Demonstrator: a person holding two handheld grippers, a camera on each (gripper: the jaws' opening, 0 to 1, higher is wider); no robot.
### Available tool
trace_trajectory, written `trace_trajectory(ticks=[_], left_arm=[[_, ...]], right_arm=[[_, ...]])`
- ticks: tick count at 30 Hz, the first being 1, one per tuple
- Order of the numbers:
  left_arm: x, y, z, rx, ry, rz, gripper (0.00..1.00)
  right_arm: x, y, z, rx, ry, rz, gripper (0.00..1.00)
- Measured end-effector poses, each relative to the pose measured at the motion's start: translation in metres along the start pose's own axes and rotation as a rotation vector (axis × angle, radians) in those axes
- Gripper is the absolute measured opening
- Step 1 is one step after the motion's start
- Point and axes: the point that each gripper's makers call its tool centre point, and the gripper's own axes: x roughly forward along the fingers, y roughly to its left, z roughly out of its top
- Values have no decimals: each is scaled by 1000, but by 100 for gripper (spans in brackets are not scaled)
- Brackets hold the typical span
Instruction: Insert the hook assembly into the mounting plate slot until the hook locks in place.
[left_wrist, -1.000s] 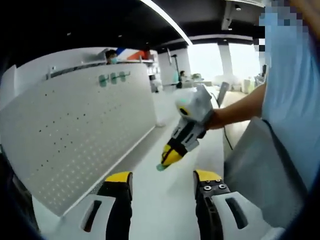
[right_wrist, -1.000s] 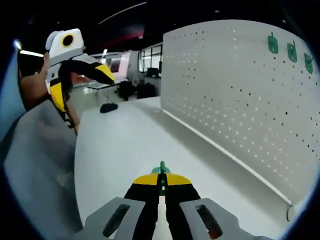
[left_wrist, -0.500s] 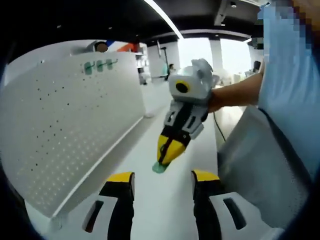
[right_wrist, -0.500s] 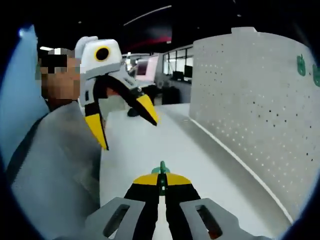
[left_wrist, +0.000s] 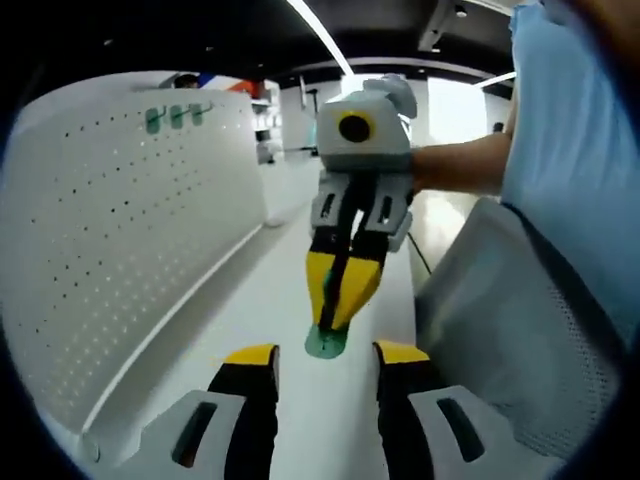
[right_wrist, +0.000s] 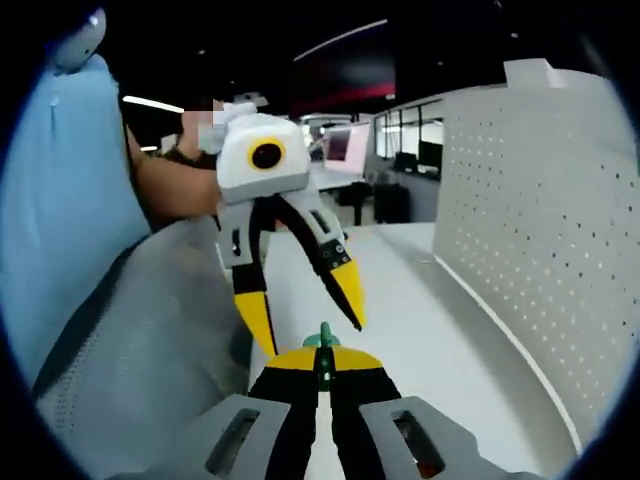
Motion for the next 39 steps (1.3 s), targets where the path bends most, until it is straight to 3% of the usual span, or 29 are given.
trace_trajectory(ticks=[7,22,39], left_arm=[[2,-10,3,17,-15,-51,24],[3,-17,3,18,-21,-71,19],[0,-9,10,-26,-52,-15,17]], right_arm=[[2,10,2,-10,9,55,1],[2,18,9,-37,21,101,1],[-1,10,16,-23,-8,55,2]])
